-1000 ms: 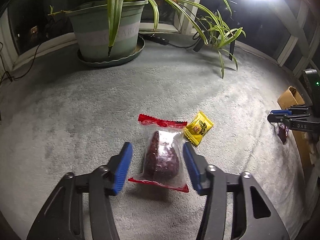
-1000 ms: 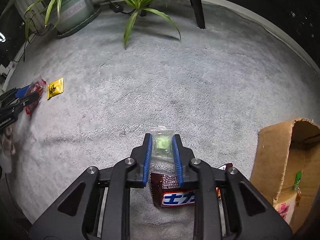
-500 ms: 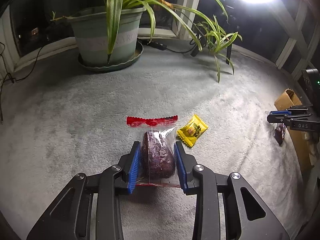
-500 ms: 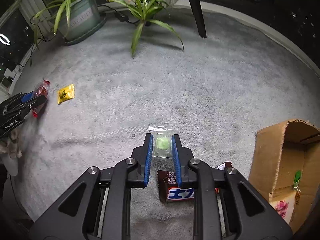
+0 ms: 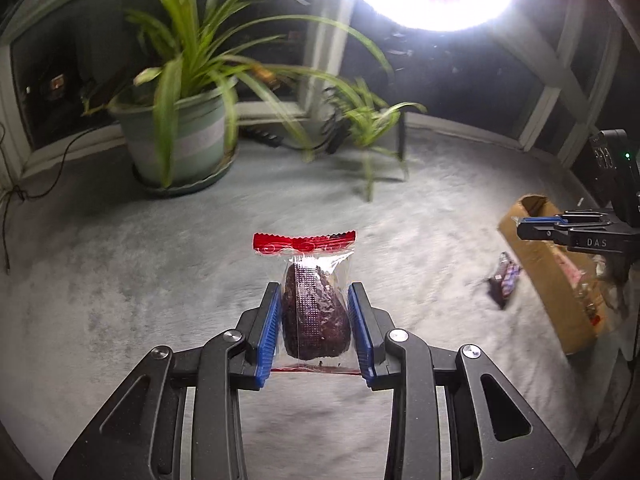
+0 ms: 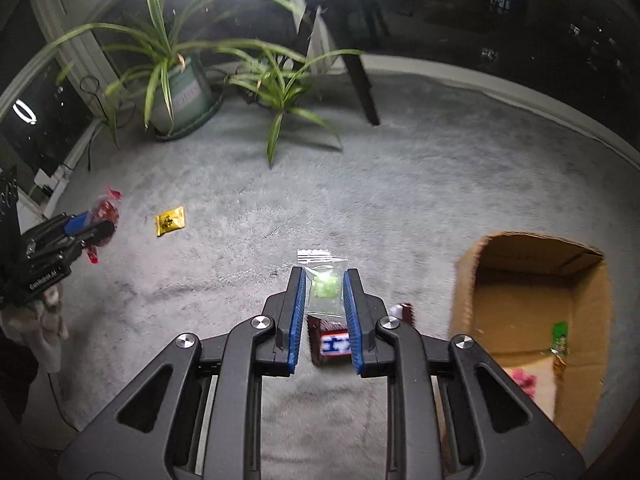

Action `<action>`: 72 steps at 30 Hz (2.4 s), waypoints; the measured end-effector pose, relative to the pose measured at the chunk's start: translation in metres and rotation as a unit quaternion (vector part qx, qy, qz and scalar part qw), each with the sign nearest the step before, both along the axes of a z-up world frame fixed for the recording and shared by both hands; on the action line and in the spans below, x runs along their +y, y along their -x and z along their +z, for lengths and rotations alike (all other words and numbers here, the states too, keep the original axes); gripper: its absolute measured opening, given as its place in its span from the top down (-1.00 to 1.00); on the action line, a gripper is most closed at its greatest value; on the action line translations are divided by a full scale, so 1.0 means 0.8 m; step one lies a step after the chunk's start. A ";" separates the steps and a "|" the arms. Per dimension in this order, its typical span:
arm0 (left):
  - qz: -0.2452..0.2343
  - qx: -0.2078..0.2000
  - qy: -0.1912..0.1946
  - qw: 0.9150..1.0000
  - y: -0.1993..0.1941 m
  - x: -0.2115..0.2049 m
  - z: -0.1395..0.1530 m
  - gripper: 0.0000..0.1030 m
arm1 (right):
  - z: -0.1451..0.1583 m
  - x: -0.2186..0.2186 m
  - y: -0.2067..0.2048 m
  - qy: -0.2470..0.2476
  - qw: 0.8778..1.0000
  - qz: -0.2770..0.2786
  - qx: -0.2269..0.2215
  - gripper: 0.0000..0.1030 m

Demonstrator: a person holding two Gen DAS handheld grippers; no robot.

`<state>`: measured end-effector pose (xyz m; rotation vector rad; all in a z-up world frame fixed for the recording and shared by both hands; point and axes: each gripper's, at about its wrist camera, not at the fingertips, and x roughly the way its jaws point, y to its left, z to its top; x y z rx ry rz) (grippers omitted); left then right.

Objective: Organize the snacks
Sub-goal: 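Carry both snacks over the box and open both tools to drop them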

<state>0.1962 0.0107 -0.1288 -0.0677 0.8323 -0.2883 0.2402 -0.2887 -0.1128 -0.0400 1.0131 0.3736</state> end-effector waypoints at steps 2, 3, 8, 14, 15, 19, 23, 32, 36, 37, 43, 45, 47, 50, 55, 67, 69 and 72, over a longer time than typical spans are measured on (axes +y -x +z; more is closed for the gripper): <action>-0.008 -0.005 0.003 1.000 0.006 -0.015 0.006 0.38 | 0.010 -0.014 0.009 -0.003 1.000 -0.005 -0.007 0.61; -0.012 -0.007 0.004 1.000 0.006 -0.021 0.008 0.38 | 0.015 -0.020 0.013 -0.005 1.000 -0.009 -0.010 0.61; -0.038 -0.017 0.011 0.999 0.017 -0.066 0.022 0.38 | 0.032 -0.058 0.036 -0.012 0.999 -0.027 -0.023 0.61; -0.073 -0.025 0.018 0.997 0.029 -0.126 0.033 0.38 | 0.043 -0.107 0.066 -0.015 0.998 -0.048 -0.033 0.61; -0.080 -0.027 0.018 0.996 0.031 -0.137 0.034 0.38 | 0.045 -0.117 0.071 -0.016 0.998 -0.053 -0.035 0.61; -0.100 -0.032 0.019 0.994 0.036 -0.176 0.041 0.38 | 0.049 -0.150 0.089 -0.025 0.996 -0.070 -0.039 0.61; -0.118 -0.037 0.023 0.992 0.039 -0.213 0.048 0.38 | 0.050 -0.180 0.105 -0.026 0.995 -0.086 -0.043 0.61; -0.160 -0.040 0.029 0.986 0.039 -0.299 0.054 0.38 | 0.037 -0.239 0.130 -0.024 0.992 -0.117 -0.040 0.61; -0.174 -0.038 0.029 0.984 0.030 -0.332 0.053 0.38 | 0.028 -0.258 0.134 -0.027 0.991 -0.126 -0.034 0.61; -0.176 -0.038 0.028 0.983 0.028 -0.338 0.053 0.38 | 0.026 -0.262 0.134 -0.029 0.991 -0.128 -0.033 0.61; -0.188 -0.028 0.020 0.982 0.007 -0.380 0.043 0.38 | 0.011 -0.276 0.133 -0.032 0.990 -0.133 -0.024 0.61; -0.192 -0.023 0.015 0.981 0.000 -0.394 0.039 0.38 | 0.007 -0.277 0.132 -0.033 0.990 -0.132 -0.021 0.61; -0.194 -0.019 0.013 0.981 -0.005 -0.404 0.035 0.38 | 0.002 -0.277 0.130 -0.033 0.991 -0.129 -0.017 0.61; -0.197 -0.011 0.007 0.980 -0.014 -0.418 0.028 0.38 | -0.005 -0.274 0.128 -0.030 0.992 -0.123 -0.013 0.61; -0.201 -0.002 -0.001 0.980 -0.022 -0.433 0.019 0.38 | -0.014 -0.271 0.125 -0.027 0.993 -0.117 -0.005 0.61; -0.188 -0.005 -0.016 0.982 -0.027 -0.437 0.024 -0.32 | -0.005 -0.255 0.132 -0.014 0.995 -0.098 -0.026 -0.47; -0.185 -0.005 -0.015 0.983 -0.028 -0.432 0.025 -0.32 | -0.003 -0.252 0.132 -0.011 0.995 -0.095 -0.027 -0.55; -0.184 -0.005 -0.013 0.983 -0.028 -0.427 0.026 -0.32 | -0.002 -0.247 0.133 -0.005 0.995 -0.092 -0.028 -0.57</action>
